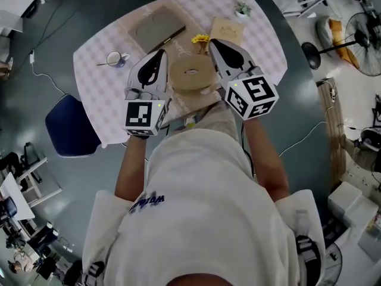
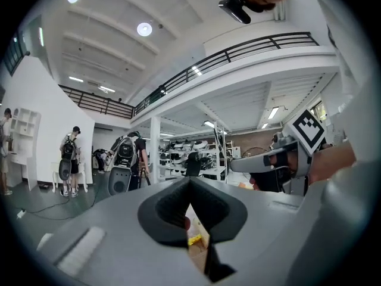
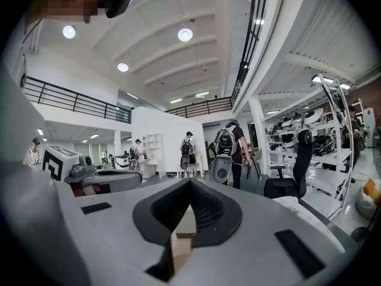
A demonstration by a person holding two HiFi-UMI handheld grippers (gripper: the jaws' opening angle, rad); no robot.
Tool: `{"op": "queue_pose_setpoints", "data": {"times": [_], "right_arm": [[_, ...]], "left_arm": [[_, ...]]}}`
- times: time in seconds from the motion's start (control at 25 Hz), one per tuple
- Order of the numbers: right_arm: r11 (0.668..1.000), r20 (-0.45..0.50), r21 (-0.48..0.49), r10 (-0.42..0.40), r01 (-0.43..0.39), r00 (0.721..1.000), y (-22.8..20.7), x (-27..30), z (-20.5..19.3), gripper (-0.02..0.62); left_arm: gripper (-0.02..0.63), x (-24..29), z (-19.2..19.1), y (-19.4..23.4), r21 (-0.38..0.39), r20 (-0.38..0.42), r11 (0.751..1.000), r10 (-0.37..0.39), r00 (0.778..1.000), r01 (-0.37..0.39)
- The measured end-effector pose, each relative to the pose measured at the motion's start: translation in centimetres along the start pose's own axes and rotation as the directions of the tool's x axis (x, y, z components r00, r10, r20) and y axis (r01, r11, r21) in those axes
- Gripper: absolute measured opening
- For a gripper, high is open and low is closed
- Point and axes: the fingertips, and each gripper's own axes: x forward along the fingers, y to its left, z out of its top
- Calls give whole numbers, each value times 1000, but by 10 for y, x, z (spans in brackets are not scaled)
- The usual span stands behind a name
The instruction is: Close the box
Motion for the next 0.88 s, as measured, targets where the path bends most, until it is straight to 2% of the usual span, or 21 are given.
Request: {"op": "queue_pose_setpoints", "data": {"times": [0.4,0.88], "right_arm": [[1000,3,11,12,-12,1000,6,-7,-4,3],[1000,4,25,-4,4,1000,4,-18,-7,3]], "left_arm": [[2,-5,-7,-4,28,-15,1000,9,1000,-8],[2,-6,-7,-10,19,-20,1000,3,1000,-3]]}}
